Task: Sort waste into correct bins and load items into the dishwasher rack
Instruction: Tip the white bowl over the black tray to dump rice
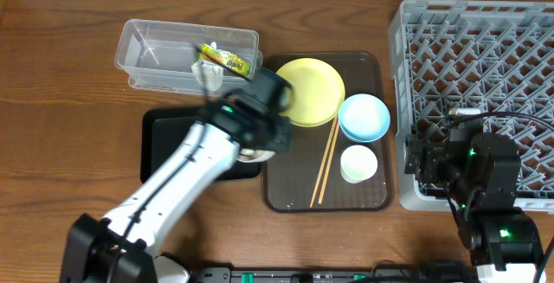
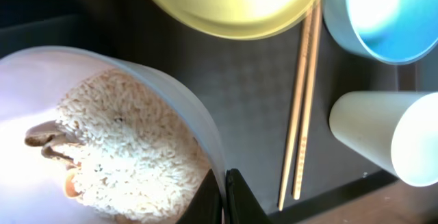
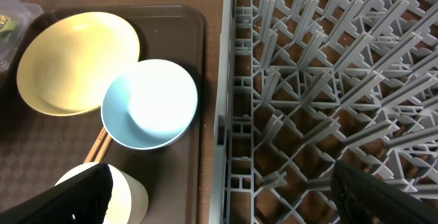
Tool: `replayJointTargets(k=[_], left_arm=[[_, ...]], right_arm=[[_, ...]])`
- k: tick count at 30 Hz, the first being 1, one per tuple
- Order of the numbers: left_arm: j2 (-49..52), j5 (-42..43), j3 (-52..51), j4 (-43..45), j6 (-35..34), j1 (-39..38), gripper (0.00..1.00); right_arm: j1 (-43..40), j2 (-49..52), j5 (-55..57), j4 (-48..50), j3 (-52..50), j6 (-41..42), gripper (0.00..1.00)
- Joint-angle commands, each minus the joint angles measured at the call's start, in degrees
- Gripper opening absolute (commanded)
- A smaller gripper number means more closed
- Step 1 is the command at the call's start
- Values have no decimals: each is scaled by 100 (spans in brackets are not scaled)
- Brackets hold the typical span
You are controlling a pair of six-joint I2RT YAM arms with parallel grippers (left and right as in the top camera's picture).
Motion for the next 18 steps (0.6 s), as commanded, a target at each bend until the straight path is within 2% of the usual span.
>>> replayJointTargets(k=[1,8,14,18], left_arm=[[-42,1438,92,-55,623,815,6],[328,4470,7,-407,2017,2627,6],[1001,5453,7,-1036,2481,3528,6],[1556,6098,7,-1338,2551,3934,6]], right_arm=[[59,-13,-31,-2,101,57,99],[59,-13,-31,-2,101,57,99],[59,-13,-33,-2,101,57,99],[59,-13,-31,-2,101,57,99]])
